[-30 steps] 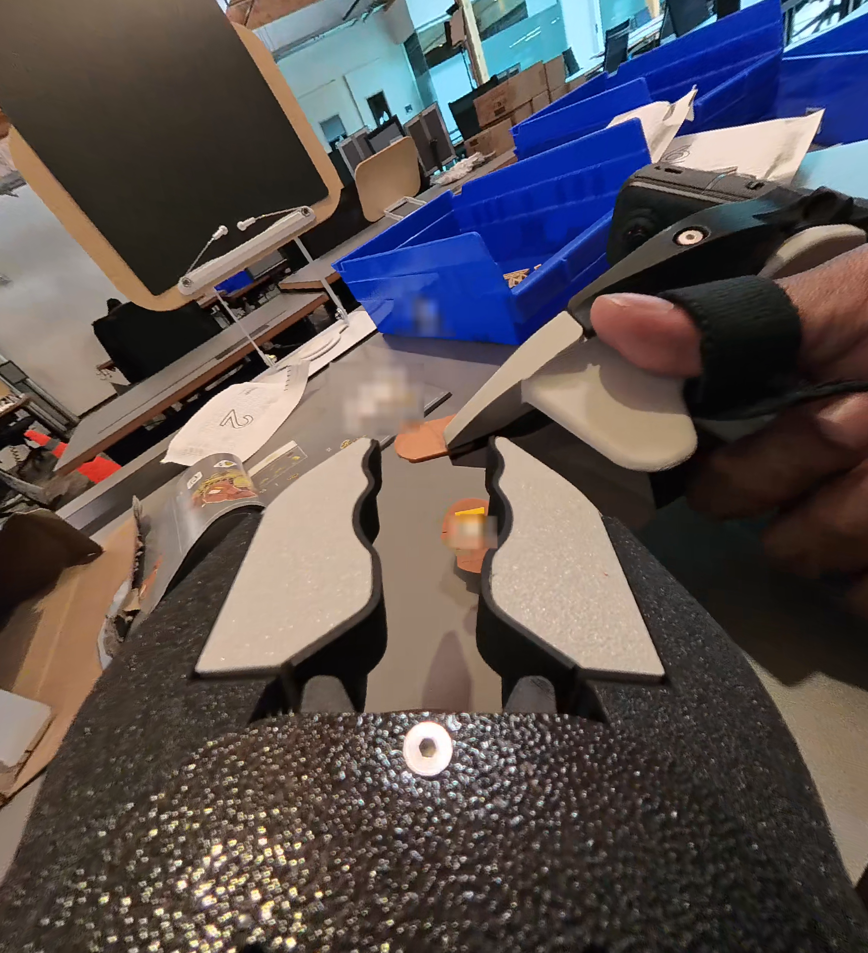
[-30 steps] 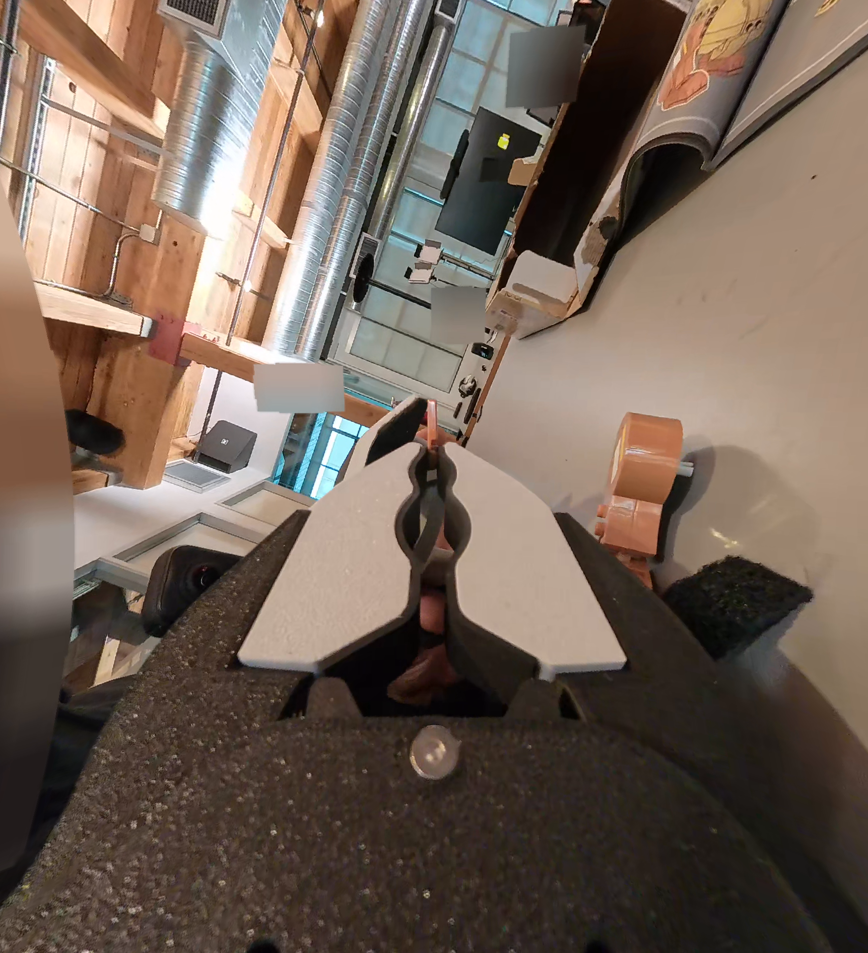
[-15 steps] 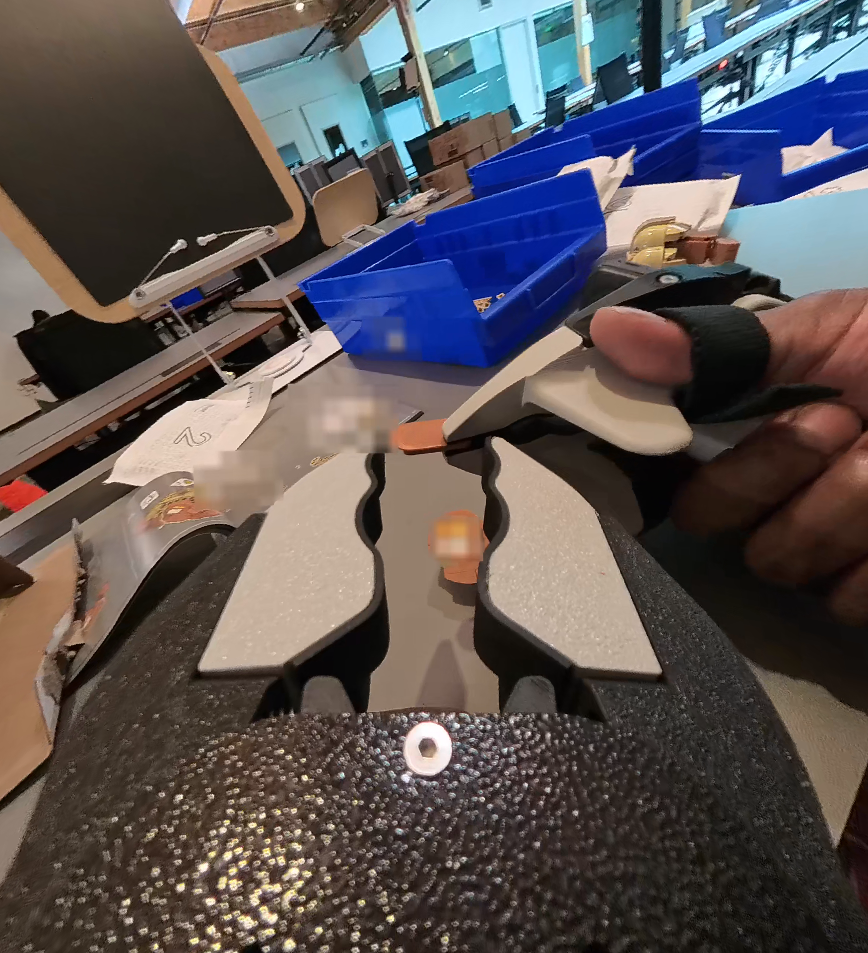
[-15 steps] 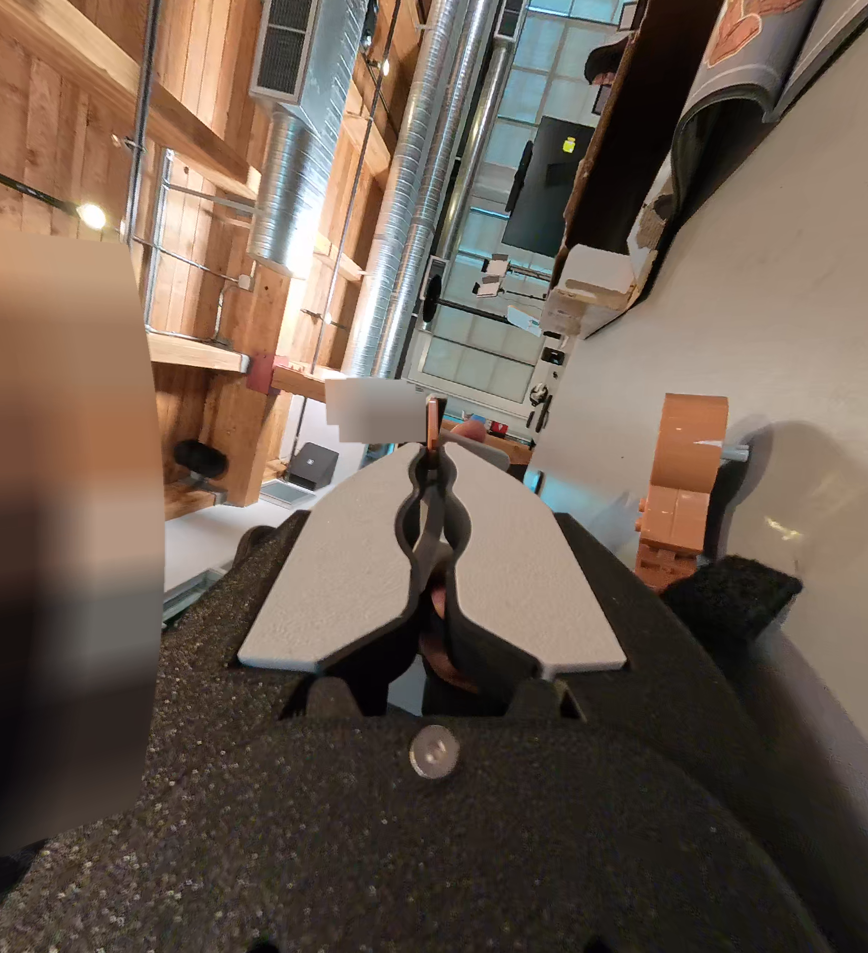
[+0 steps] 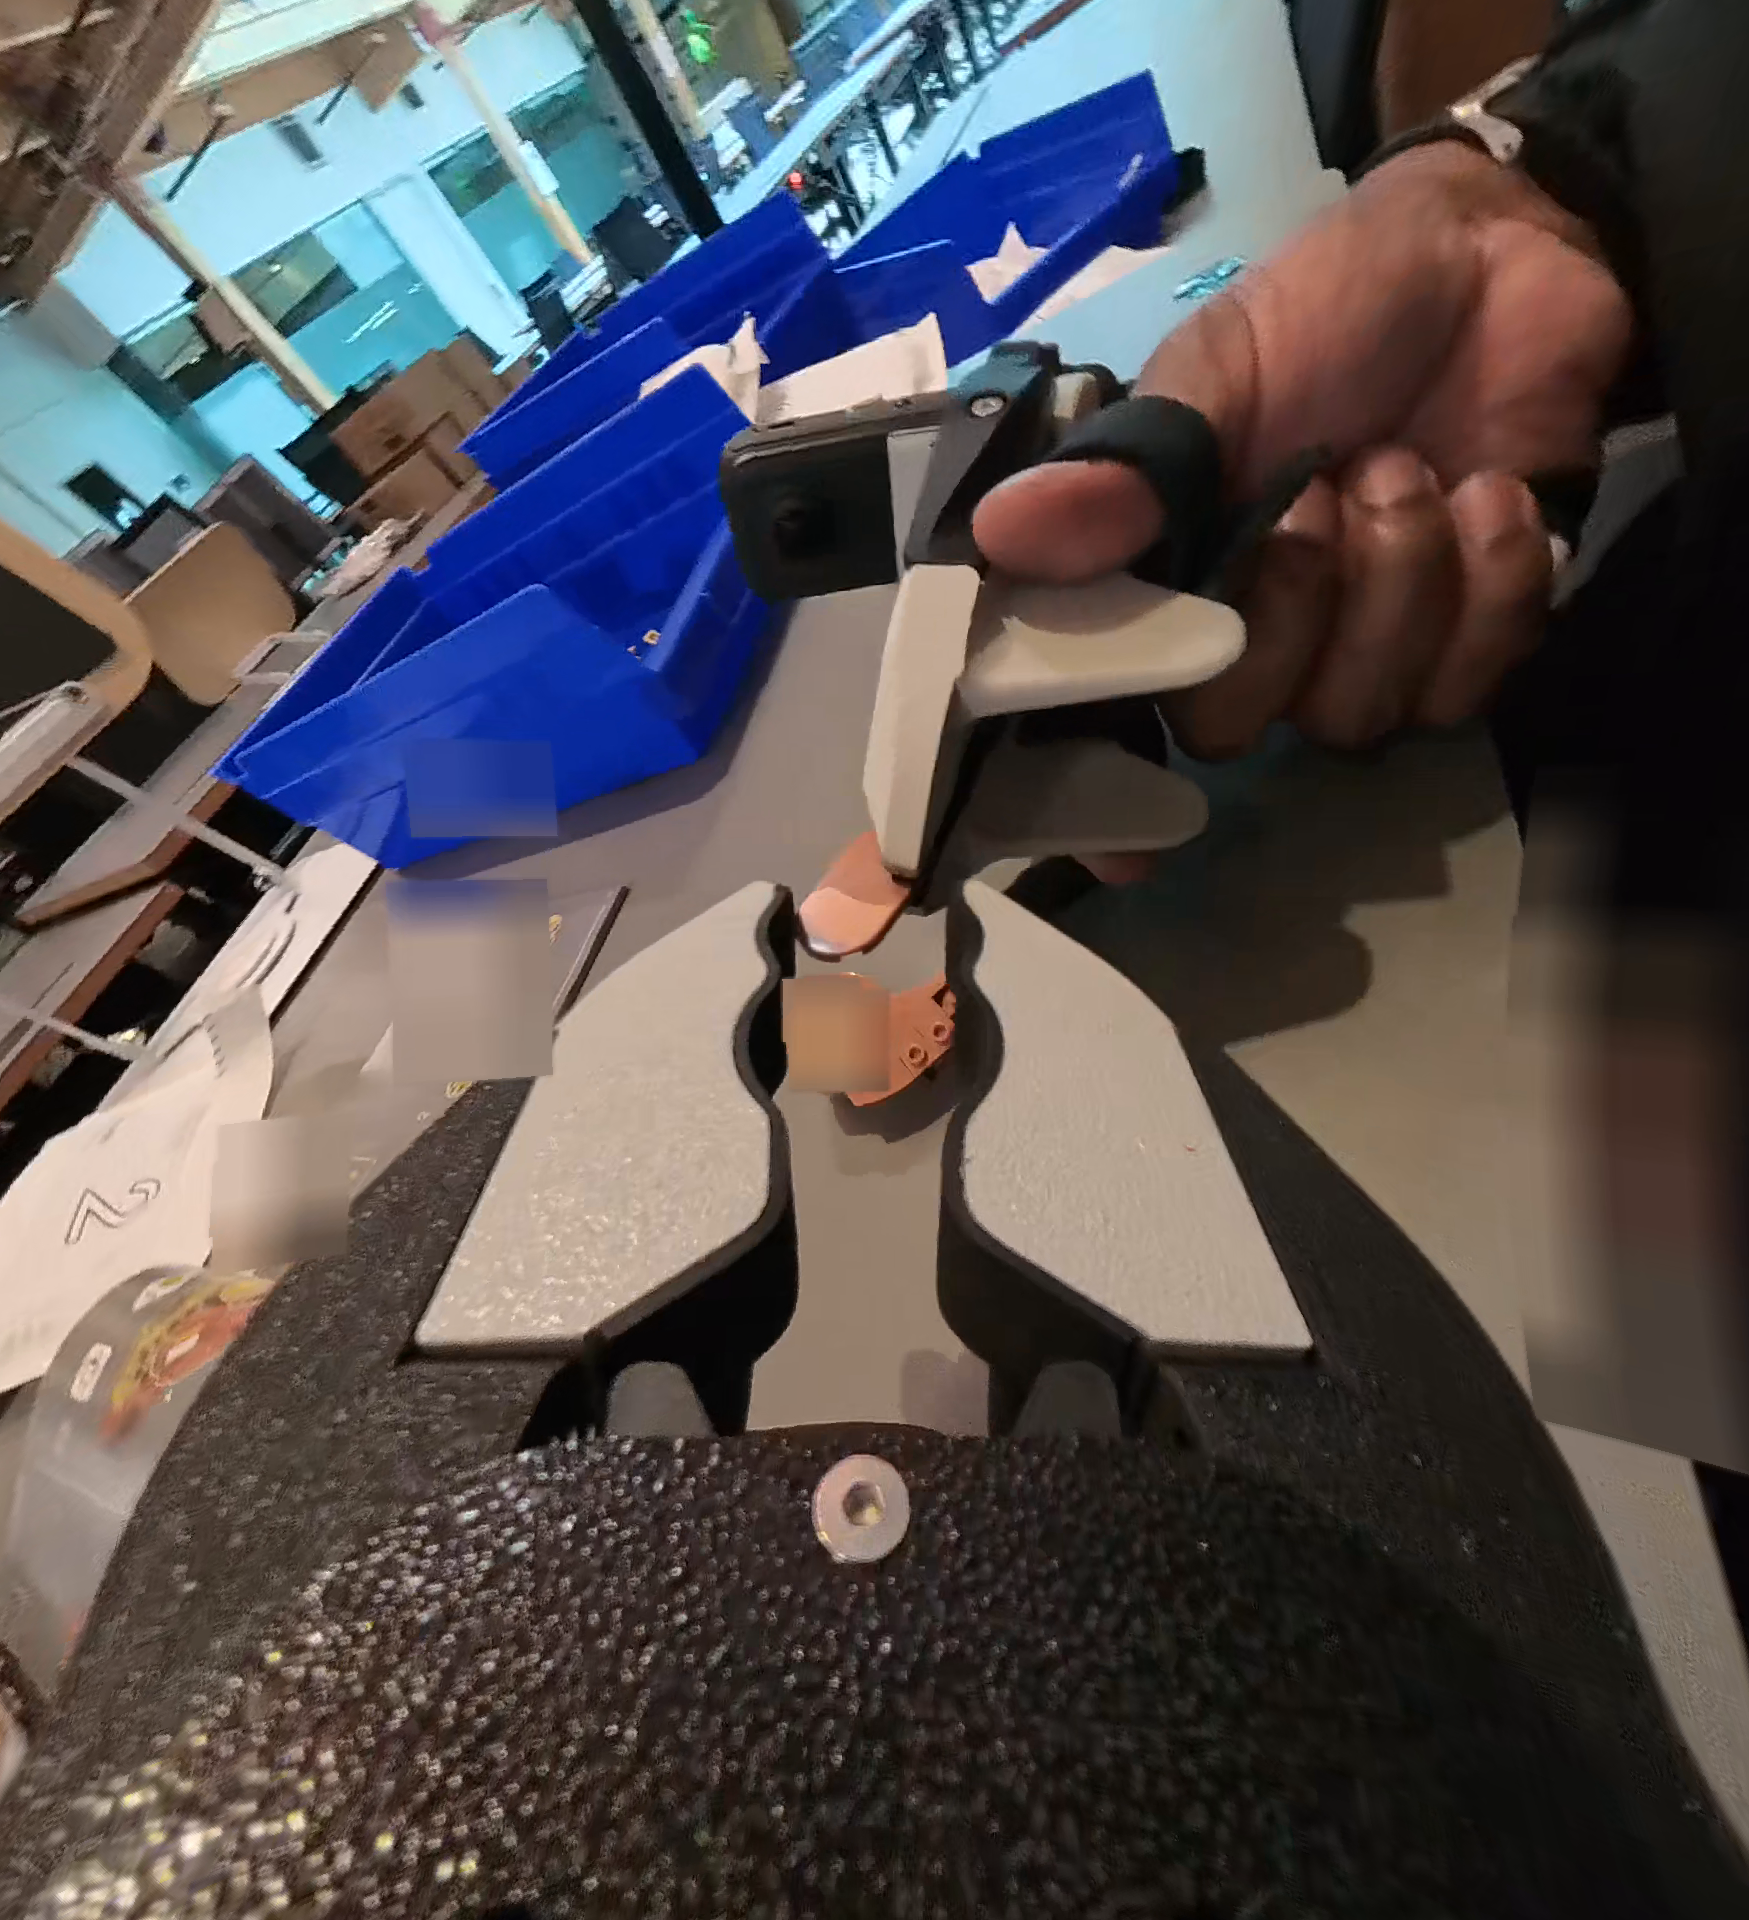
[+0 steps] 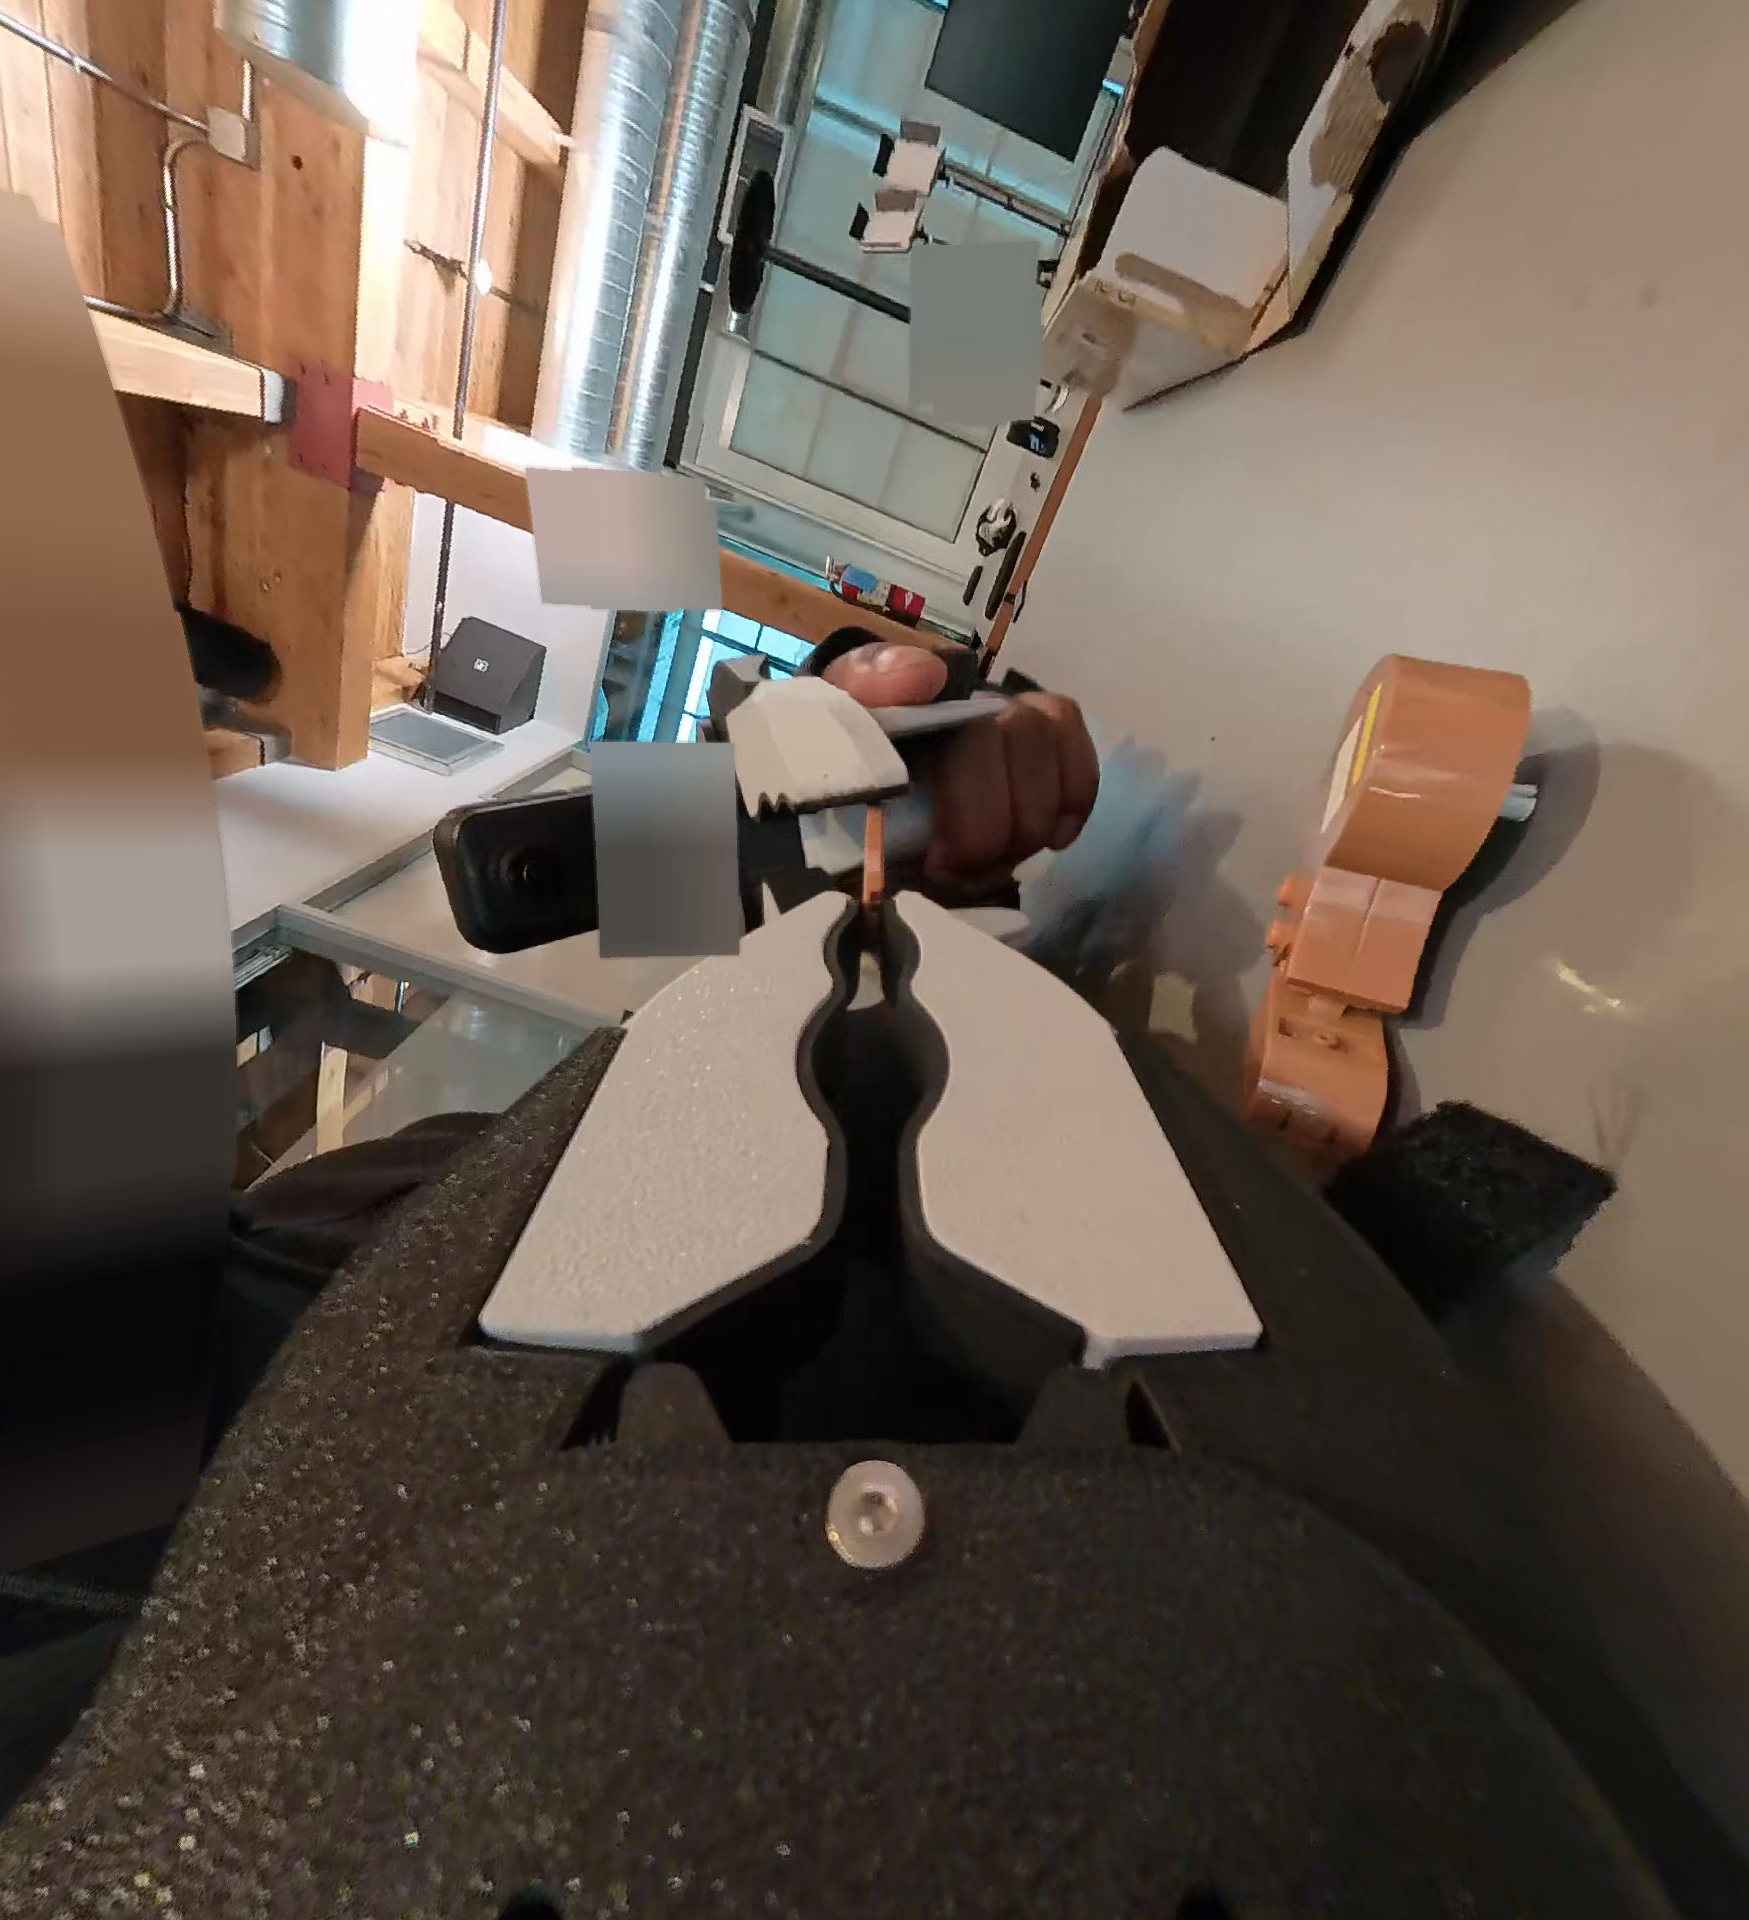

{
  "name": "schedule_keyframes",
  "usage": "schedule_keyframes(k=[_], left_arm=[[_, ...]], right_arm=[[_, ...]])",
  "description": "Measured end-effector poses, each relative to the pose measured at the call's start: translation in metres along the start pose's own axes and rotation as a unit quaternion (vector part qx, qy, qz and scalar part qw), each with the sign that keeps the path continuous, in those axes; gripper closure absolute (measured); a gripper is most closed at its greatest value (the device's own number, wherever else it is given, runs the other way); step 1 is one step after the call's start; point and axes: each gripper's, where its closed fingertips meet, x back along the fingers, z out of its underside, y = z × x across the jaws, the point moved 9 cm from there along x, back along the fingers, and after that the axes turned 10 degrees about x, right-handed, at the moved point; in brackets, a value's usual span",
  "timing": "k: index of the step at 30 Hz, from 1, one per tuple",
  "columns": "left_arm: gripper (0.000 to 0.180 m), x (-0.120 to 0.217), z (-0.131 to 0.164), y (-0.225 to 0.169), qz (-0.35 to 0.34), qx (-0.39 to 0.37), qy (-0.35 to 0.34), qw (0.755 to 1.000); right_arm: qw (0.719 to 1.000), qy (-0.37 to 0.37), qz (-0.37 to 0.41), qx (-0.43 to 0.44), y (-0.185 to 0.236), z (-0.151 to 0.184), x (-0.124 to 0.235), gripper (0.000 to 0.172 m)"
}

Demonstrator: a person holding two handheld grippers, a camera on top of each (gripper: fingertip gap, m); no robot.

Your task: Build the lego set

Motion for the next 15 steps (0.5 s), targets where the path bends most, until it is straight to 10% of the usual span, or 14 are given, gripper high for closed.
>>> schedule_keyframes(k=[15], left_arm=[[0.16, 0.0015, 0.0079, 0.0068, 0.069, -0.049, 0.008, 0.996]], right_arm=[[0.999, 0.044, 0.024, -0.009, -0.005, 0.0005, -0.0011, 0.169]])
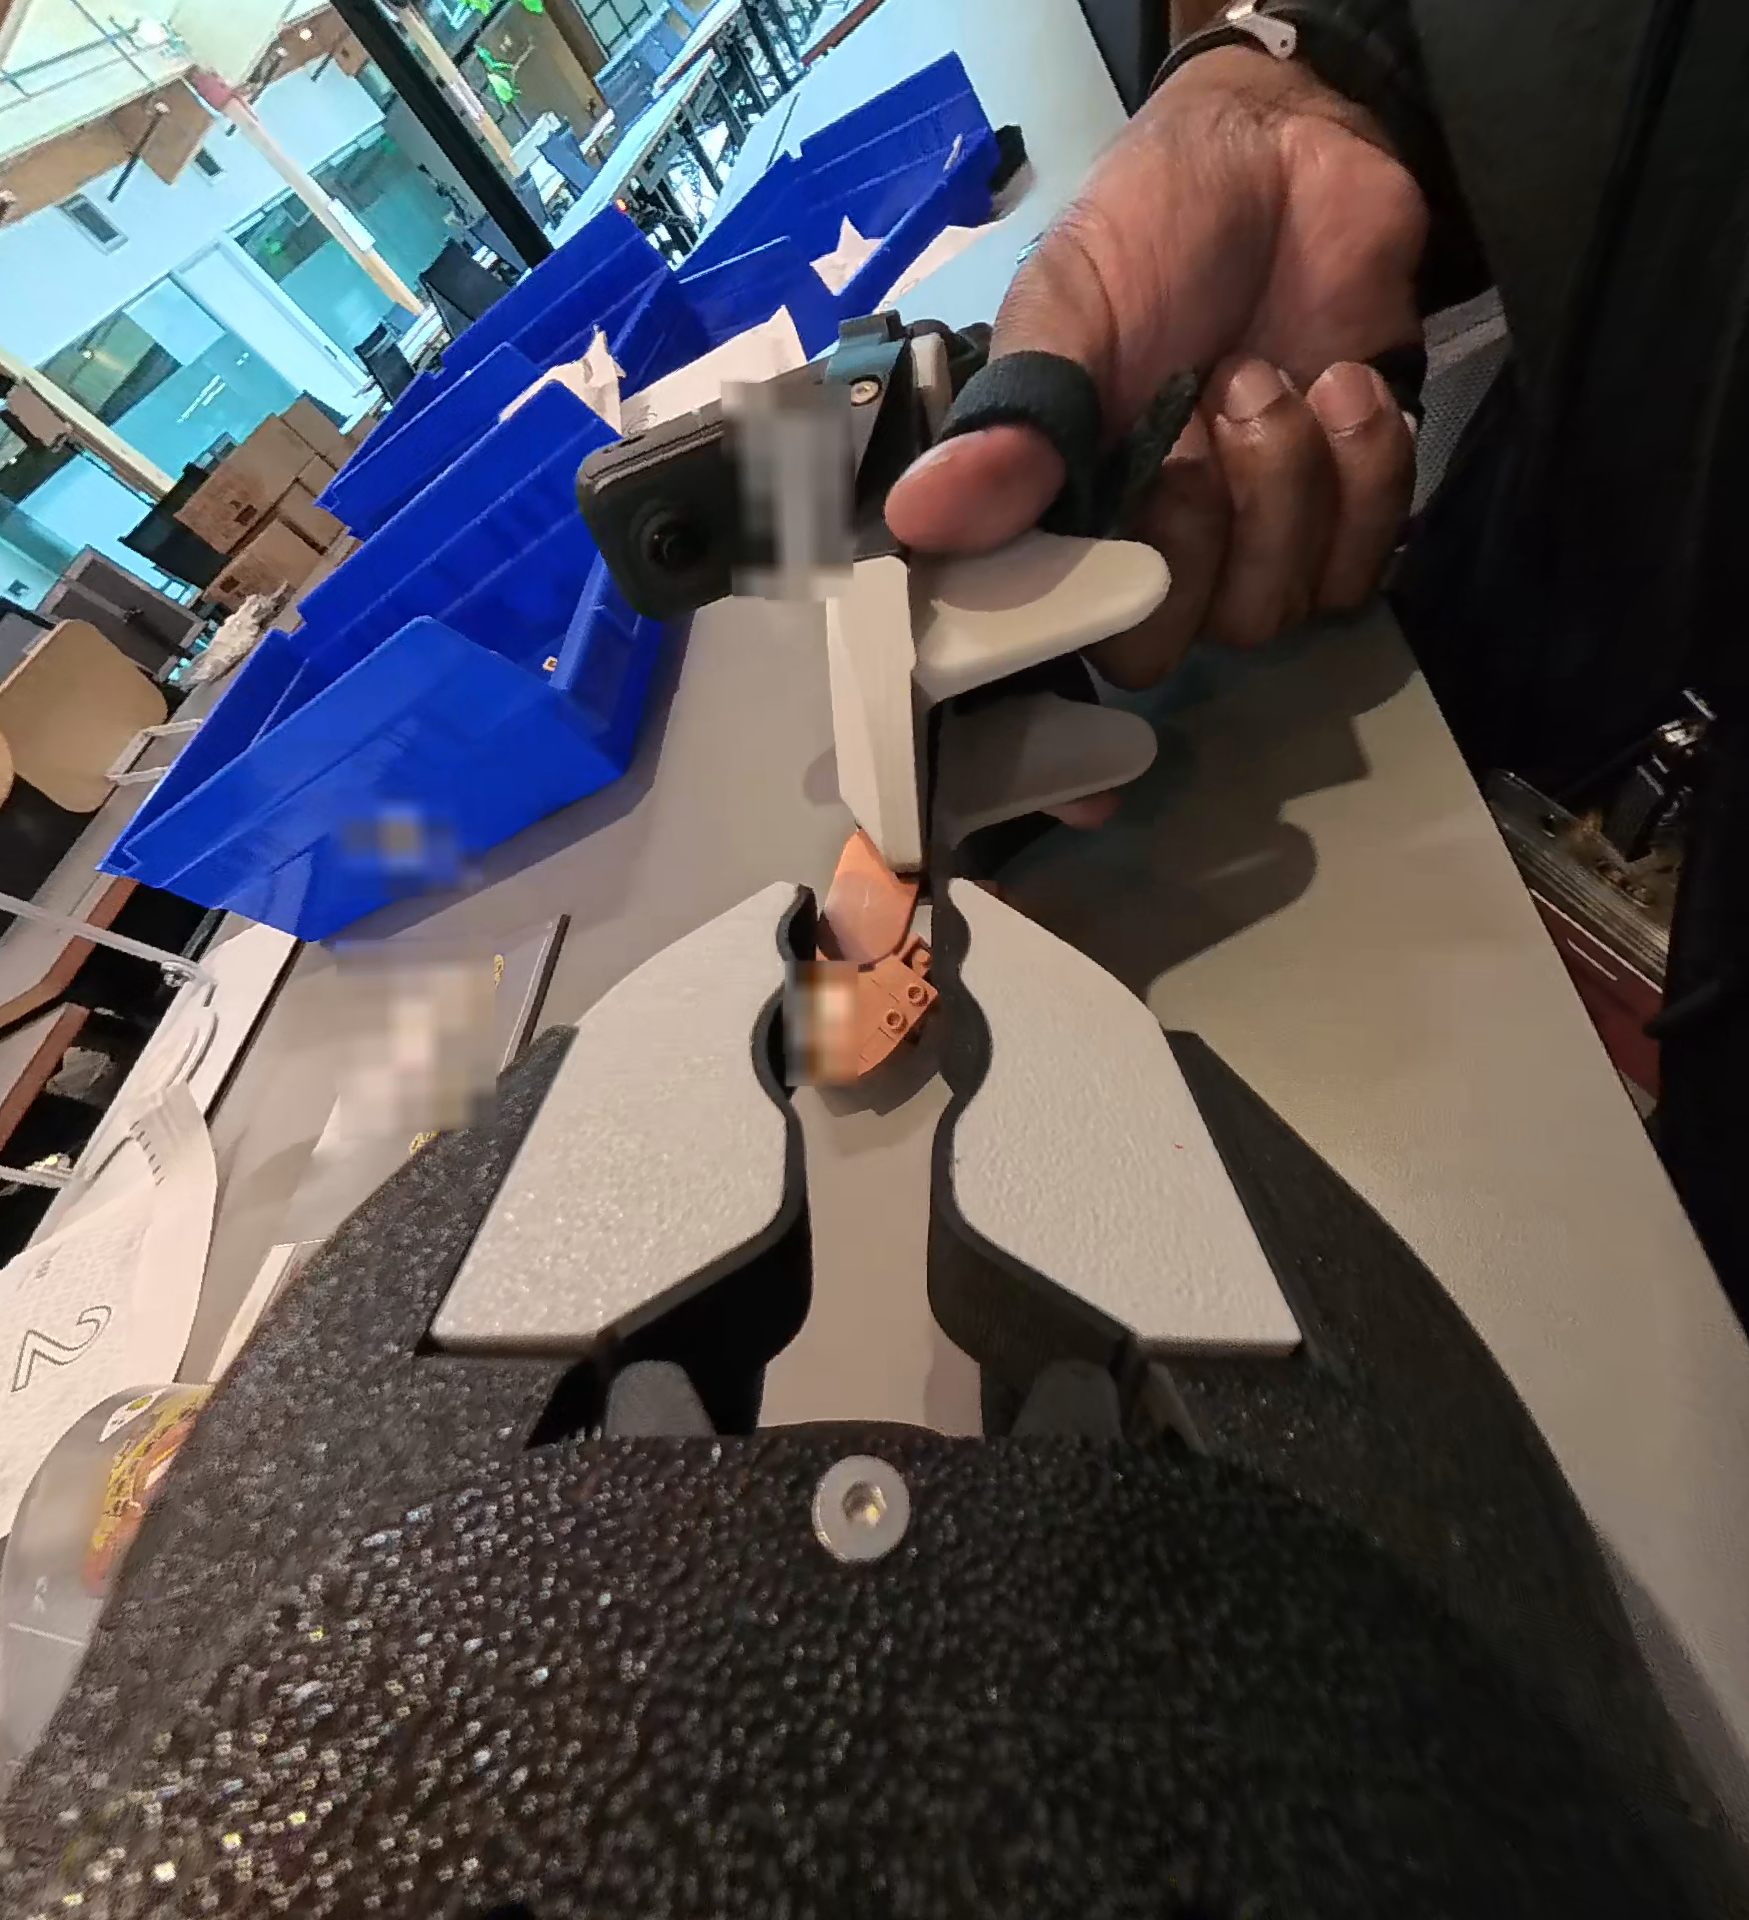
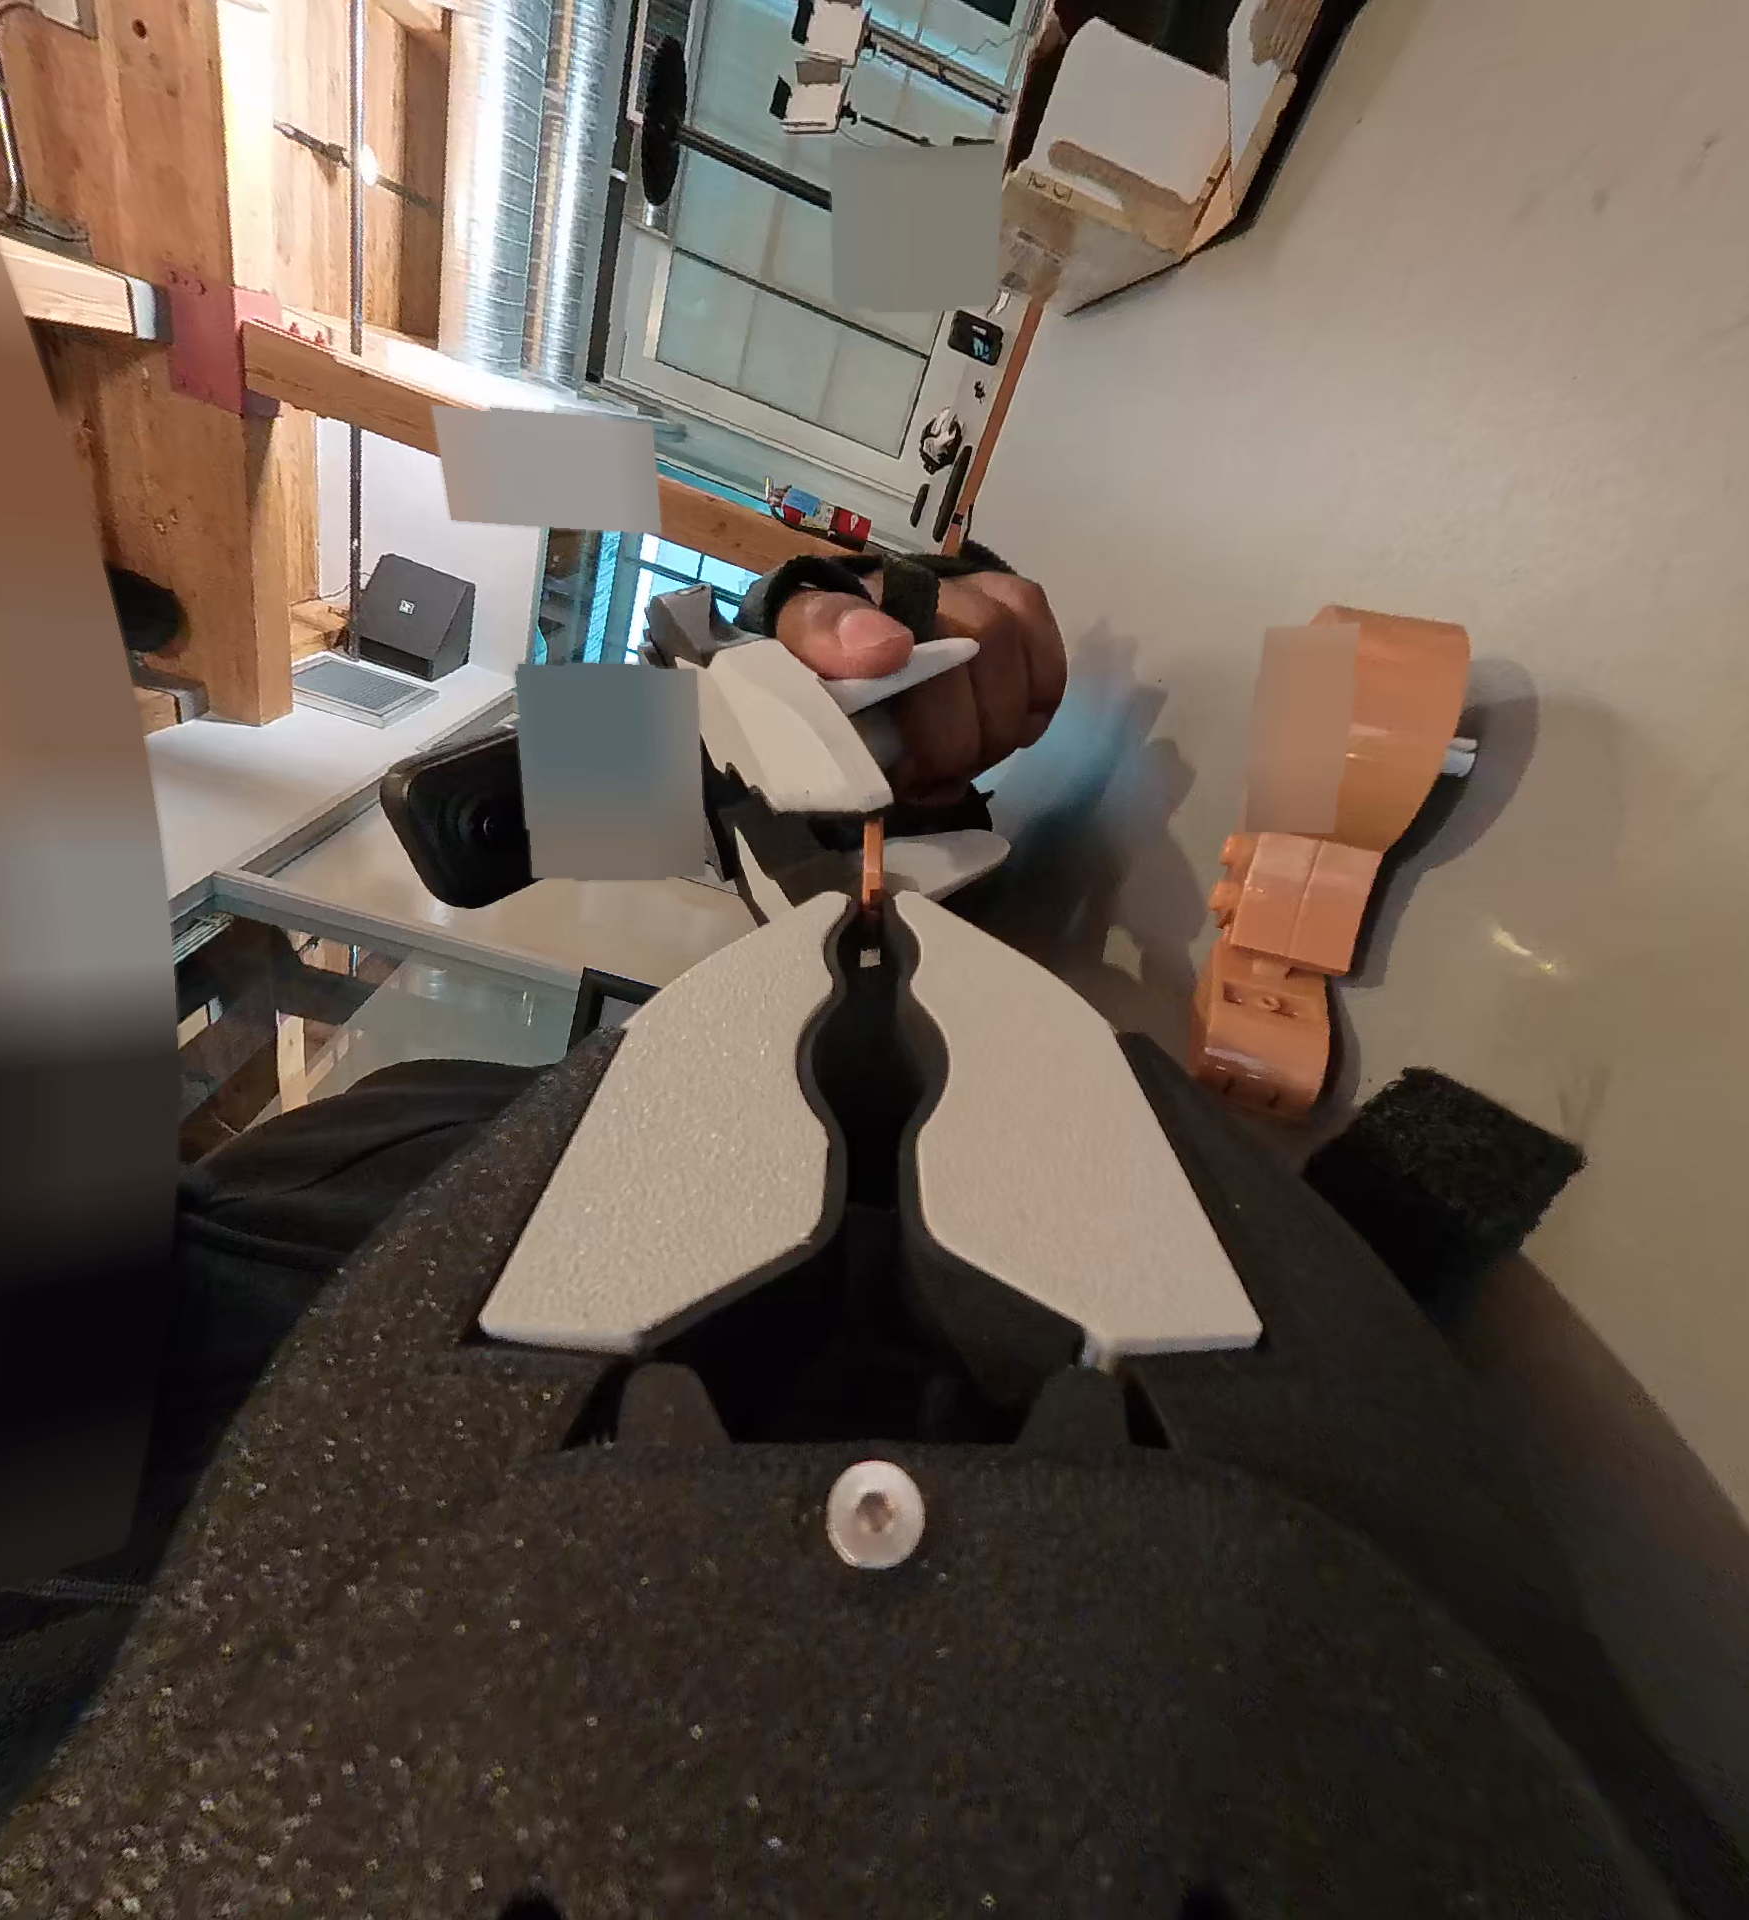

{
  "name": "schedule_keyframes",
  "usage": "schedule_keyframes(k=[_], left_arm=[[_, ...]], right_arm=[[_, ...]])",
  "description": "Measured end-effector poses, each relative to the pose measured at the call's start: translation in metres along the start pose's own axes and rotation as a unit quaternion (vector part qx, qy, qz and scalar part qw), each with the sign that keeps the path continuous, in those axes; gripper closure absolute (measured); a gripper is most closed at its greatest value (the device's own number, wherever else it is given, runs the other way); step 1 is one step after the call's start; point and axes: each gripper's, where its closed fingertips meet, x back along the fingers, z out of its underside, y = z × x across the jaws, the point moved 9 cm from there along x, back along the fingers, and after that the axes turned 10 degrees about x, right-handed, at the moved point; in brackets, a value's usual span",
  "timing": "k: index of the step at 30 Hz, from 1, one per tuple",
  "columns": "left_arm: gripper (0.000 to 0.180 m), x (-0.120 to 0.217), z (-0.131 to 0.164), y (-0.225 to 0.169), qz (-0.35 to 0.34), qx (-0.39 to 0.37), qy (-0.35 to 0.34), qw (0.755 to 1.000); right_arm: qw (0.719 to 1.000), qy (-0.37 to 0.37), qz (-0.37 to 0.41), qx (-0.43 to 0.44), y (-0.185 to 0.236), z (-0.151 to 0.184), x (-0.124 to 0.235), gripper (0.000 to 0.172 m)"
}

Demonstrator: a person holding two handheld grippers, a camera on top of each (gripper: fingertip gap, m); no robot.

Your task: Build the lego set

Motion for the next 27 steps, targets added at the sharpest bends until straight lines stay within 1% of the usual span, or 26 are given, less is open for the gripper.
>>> schedule_keyframes(k=[2, 6, 9, 12, 14, 16, 18, 22, 25, 27], left_arm=[[0.162, 0.001, 0.0, 0.001, 0.007, -0.001, 0.0, 1.0], [0.164, 0.0, 0.001, 0.003, 0.015, 0.009, -0.002, 1.0], [0.165, 0.001, 0.005, 0.008, 0.005, 0.024, 0.005, 1.0], [0.165, 0.004, 0.009, 0.012, -0.006, 0.032, 0.014, 0.999], [0.164, 0.005, 0.012, 0.013, -0.008, 0.033, 0.024, 0.999], [0.164, 0.005, 0.014, 0.013, -0.008, 0.032, 0.031, 0.999], [0.164, 0.005, 0.015, 0.013, -0.01, 0.032, 0.036, 0.999], [0.164, 0.004, 0.017, 0.014, -0.015, 0.03, 0.05, 0.998], [0.164, 0.005, 0.018, 0.014, -0.016, 0.031, 0.054, 0.998], [0.164, 0.006, 0.019, 0.014, -0.012, 0.03, 0.056, 0.998]], right_arm=[[1.0, 0.001, 0.001, 0.009, 0.0, -0.001, 0.0, 0.168], [0.997, 0.017, 0.027, 0.068, 0.004, -0.004, 0.002, 0.166], [0.992, 0.02, 0.048, 0.112, 0.008, -0.006, 0.007, 0.159], [0.98, 0.028, 0.097, 0.173, 0.01, -0.007, 0.014, 0.154], [0.96, 0.052, 0.152, 0.231, 0.012, -0.009, 0.017, 0.148], [0.927, 0.087, 0.215, 0.294, 0.012, -0.01, 0.017, 0.142], [0.898, 0.125, 0.256, 0.335, 0.011, -0.009, 0.014, 0.137], [0.849, 0.198, 0.294, 0.392, 0.008, -0.003, 0.003, 0.126], [0.807, 0.239, 0.324, 0.432, 0.005, 0.0, -0.002, 0.126], [0.79, 0.253, 0.334, 0.448, 0.003, -0.001, -0.001, 0.129]])
